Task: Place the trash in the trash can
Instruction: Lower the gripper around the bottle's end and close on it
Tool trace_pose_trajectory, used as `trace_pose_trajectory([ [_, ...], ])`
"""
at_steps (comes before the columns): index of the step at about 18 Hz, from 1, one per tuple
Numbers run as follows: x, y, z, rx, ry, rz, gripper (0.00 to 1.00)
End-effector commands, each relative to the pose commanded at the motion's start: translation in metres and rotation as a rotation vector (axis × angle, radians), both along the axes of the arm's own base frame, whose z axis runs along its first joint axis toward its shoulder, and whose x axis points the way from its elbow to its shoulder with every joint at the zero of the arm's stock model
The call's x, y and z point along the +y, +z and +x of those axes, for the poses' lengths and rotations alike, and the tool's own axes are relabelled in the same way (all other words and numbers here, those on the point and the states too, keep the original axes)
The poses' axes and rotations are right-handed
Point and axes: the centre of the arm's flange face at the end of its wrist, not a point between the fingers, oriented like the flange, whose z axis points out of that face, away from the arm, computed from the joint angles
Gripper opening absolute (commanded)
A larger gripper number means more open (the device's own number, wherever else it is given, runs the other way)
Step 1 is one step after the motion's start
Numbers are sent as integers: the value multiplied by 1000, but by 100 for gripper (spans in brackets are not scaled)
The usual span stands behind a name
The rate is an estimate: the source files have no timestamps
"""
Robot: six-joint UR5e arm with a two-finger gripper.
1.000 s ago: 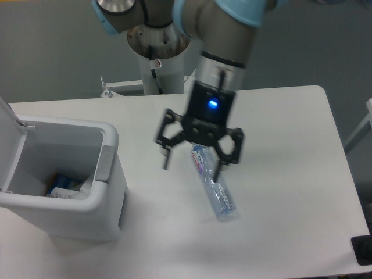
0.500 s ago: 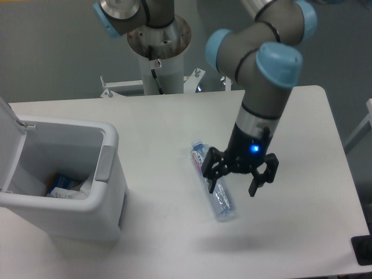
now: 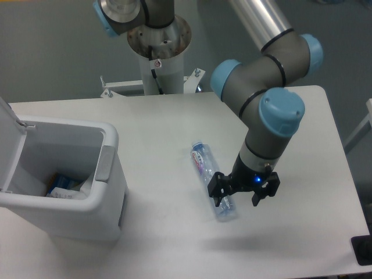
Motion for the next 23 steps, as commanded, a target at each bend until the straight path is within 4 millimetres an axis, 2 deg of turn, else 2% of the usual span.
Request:
trace_pose_trajectory([
  [2,12,-9,-2,4,26,-41,100],
  [6,8,-17,-2,-1,28,-119,100],
  [14,11,-42,-5,-16,47,-157,100],
  [19,24,-71,13,-21,30,-217,100],
  [23,24,-89,14,-34,71,-250,100],
])
